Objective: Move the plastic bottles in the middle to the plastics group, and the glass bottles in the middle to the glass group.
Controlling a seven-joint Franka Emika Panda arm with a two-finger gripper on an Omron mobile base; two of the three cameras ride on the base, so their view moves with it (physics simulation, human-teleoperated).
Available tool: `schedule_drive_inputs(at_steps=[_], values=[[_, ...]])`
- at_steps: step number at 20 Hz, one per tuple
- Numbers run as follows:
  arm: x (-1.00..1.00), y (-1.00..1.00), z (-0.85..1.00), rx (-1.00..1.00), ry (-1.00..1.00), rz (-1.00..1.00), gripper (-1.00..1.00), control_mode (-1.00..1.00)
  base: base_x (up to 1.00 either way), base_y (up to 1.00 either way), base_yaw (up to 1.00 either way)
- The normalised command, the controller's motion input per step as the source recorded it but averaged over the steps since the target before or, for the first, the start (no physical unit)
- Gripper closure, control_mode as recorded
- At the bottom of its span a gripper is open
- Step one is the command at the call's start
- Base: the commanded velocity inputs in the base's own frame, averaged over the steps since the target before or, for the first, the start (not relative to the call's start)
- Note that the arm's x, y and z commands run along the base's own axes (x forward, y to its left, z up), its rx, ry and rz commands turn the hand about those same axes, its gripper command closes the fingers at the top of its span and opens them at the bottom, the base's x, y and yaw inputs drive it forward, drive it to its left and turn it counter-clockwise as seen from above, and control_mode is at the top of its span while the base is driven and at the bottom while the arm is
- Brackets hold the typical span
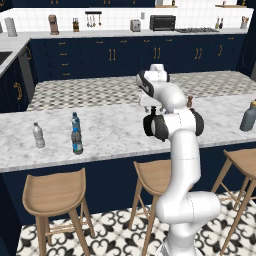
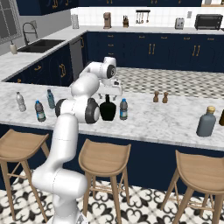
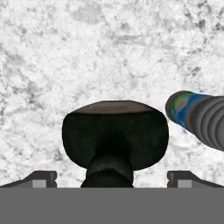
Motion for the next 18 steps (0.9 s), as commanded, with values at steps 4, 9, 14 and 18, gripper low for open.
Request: schedule_drive_inputs(at_steps=[4, 9, 14, 18], values=[[0.07, 0.0, -0.04, 0.0, 0.0, 0.0, -1.0, -1.0, 0.0, 0.0, 0.0], [0.0, 0.0, 0.0, 0.0, 0.0, 0.0, -1.0, -1.0, 0.0, 0.0, 0.0], [0.0, 0.0, 0.0, 0.0, 0.0, 0.0, -1.0, -1.0, 0.0, 0.0, 0.0], [0.06, 0.0, 0.0, 0.0, 0.0, 0.0, -1.0, -1.0, 0.0, 0.0, 0.0]])
